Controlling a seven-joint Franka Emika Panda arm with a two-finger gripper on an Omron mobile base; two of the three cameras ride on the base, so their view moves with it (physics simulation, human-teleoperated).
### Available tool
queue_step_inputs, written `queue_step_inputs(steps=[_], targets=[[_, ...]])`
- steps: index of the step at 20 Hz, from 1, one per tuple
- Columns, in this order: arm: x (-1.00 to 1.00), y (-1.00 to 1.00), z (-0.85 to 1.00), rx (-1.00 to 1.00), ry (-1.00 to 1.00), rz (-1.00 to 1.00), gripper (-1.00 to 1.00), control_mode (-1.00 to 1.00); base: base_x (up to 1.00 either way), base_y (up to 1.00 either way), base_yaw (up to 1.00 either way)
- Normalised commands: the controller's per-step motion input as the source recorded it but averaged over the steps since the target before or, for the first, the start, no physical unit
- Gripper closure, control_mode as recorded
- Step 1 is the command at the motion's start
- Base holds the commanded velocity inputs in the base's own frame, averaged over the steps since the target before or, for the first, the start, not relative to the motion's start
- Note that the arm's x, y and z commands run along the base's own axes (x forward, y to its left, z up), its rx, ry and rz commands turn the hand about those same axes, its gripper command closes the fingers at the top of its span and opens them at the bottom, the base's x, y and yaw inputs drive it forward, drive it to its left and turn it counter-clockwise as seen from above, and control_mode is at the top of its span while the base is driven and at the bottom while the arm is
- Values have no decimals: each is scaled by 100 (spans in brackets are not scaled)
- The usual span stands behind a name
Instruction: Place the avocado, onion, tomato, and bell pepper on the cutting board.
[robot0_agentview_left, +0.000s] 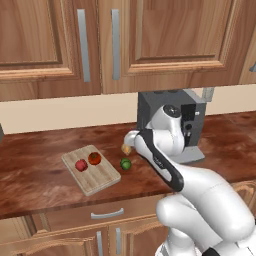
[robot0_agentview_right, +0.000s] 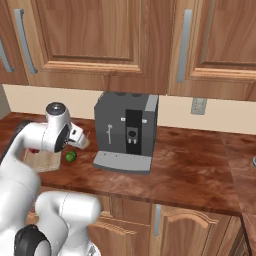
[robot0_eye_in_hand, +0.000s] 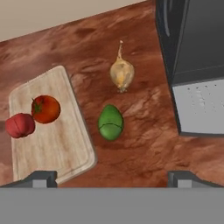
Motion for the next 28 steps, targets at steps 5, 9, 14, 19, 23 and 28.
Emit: queue_step_inputs(steps=[5, 9, 14, 19, 23, 28], targets=[[18, 2, -26, 0, 4, 0, -100, -100, 0, 0, 0], [19, 4, -24, 0, 2, 0, -100, -100, 0, 0, 0], [16, 7, -21, 0, 1, 0, -100, -100, 0, 0, 0], [14, 8, -18, 0, 0, 0, -100, -100, 0, 0, 0], [14, 10, -20, 0, 1, 0, -100, -100, 0, 0, 0], [14, 12, -23, 0, 3, 0, -100, -100, 0, 0, 0]])
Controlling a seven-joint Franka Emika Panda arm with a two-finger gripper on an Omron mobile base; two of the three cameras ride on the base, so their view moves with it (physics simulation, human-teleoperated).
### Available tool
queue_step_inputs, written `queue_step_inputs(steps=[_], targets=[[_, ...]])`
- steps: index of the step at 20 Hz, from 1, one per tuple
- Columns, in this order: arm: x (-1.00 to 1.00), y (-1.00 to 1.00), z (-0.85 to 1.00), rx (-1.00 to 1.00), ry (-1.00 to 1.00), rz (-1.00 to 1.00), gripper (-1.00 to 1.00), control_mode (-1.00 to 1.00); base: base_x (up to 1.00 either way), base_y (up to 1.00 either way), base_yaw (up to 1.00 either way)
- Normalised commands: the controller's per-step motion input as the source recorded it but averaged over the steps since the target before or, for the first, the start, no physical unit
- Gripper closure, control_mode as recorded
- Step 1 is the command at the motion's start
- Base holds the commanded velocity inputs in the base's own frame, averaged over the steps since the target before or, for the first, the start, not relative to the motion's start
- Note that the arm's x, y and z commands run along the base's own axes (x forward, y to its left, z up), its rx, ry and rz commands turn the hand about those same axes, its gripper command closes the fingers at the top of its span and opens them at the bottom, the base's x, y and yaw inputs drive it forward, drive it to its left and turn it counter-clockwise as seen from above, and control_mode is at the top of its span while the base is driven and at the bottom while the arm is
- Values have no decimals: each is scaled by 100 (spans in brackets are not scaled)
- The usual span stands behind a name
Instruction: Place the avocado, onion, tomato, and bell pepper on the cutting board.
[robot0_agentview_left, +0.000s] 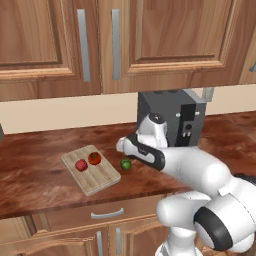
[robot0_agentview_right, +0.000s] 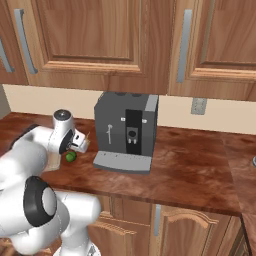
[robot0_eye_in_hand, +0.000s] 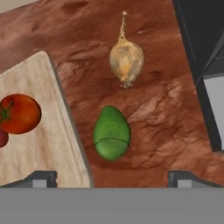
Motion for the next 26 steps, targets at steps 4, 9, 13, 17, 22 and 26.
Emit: queue_step_inputs(steps=[4, 9, 13, 17, 22, 26], targets=[[18, 10, -19, 0, 3, 0, -100, -100, 0, 0, 0], [20, 5, -21, 0, 4, 0, -100, -100, 0, 0, 0], [22, 4, -26, 0, 7, 0, -100, -100, 0, 0, 0], [17, 6, -27, 0, 8, 0, -100, -100, 0, 0, 0], [20, 15, -29, 0, 9, 0, -100, -100, 0, 0, 0], [23, 16, -29, 0, 10, 0, -100, -100, 0, 0, 0]])
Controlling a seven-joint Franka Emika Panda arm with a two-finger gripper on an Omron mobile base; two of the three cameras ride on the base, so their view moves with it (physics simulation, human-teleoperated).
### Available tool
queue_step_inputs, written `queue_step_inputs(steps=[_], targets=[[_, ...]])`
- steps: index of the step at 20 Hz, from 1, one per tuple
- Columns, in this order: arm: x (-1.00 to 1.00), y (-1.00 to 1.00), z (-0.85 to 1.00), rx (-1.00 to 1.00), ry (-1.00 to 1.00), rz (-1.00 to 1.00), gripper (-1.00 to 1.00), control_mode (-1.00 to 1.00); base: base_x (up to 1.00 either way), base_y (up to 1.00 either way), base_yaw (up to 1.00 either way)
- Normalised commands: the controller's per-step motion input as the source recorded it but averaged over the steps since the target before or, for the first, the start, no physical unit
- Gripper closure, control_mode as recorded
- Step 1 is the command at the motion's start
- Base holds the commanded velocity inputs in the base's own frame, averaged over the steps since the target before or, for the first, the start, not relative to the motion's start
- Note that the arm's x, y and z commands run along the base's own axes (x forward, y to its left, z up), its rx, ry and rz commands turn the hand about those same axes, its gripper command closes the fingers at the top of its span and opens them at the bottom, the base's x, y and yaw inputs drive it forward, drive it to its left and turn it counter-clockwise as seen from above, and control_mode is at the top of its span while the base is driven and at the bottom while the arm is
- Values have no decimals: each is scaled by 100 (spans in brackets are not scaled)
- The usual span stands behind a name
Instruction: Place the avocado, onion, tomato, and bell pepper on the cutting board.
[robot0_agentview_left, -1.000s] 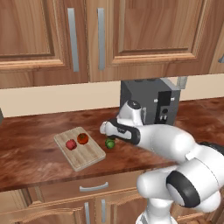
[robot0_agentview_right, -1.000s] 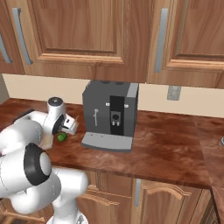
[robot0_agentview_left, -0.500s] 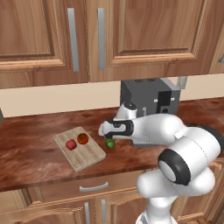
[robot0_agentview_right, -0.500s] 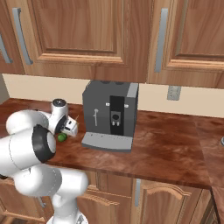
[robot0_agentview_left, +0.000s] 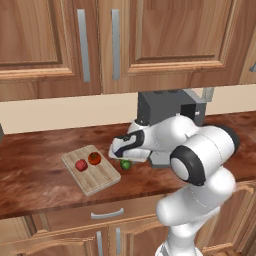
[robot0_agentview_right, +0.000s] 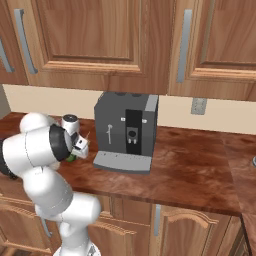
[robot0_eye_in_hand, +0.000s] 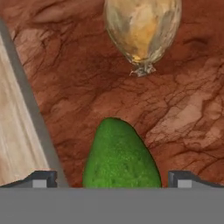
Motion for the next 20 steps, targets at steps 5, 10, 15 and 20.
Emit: queue_step_inputs(steps=[5, 10, 15, 20], targets=[[21, 11, -26, 0, 8, 0, -100, -100, 0, 0, 0], [19, 4, -25, 0, 7, 0, 100, -100, 0, 0, 0], [-2, 3, -7, 0, 1, 0, 100, -100, 0, 0, 0], [-49, 0, 12, 0, -5, 0, 100, -100, 0, 0, 0]])
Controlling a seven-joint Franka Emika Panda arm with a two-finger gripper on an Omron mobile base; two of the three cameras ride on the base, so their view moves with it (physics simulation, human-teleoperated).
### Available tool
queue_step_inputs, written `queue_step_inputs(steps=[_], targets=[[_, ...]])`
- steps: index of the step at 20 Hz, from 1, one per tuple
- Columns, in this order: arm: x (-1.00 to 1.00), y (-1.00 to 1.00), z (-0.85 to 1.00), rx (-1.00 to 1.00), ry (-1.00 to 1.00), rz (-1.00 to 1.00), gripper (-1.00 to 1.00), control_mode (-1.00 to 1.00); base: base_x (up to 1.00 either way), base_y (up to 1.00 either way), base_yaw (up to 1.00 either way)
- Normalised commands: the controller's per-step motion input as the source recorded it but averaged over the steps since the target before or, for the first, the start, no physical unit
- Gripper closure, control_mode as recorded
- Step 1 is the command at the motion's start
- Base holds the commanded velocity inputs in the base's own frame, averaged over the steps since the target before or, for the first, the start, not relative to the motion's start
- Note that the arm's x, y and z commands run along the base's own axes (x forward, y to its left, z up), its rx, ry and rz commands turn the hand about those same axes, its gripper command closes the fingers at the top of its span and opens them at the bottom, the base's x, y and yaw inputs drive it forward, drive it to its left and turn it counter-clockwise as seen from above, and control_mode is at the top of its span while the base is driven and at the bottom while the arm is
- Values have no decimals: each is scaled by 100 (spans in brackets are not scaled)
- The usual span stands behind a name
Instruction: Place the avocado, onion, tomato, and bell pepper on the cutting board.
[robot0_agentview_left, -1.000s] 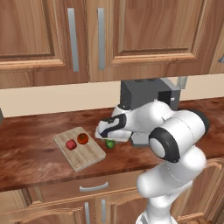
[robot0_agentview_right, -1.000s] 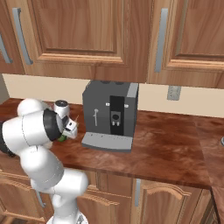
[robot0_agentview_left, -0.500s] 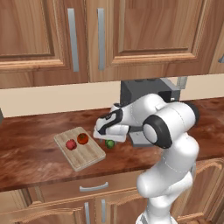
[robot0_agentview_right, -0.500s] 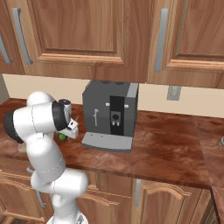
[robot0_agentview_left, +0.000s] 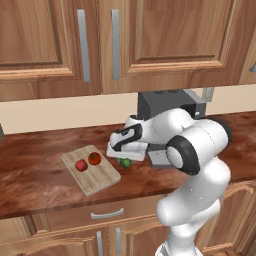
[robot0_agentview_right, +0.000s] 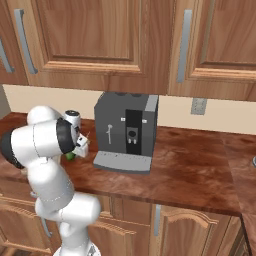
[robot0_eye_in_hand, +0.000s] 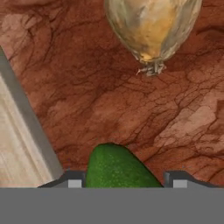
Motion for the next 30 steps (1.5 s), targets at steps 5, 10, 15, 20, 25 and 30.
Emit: queue_step_inputs(steps=[5, 10, 15, 20, 25, 30], targets=[[-65, 0, 28, 0, -11, 0, 100, -100, 0, 0, 0], [-71, 0, 45, 0, -14, 0, 100, -100, 0, 0, 0], [-67, 0, 59, 0, -12, 0, 100, -100, 0, 0, 0], [-52, 1, 70, 0, -6, 0, 100, -100, 0, 0, 0], [-32, 24, 63, 0, -7, 0, 100, -100, 0, 0, 0], [-8, 47, 38, 0, -13, 0, 100, -100, 0, 0, 0]])
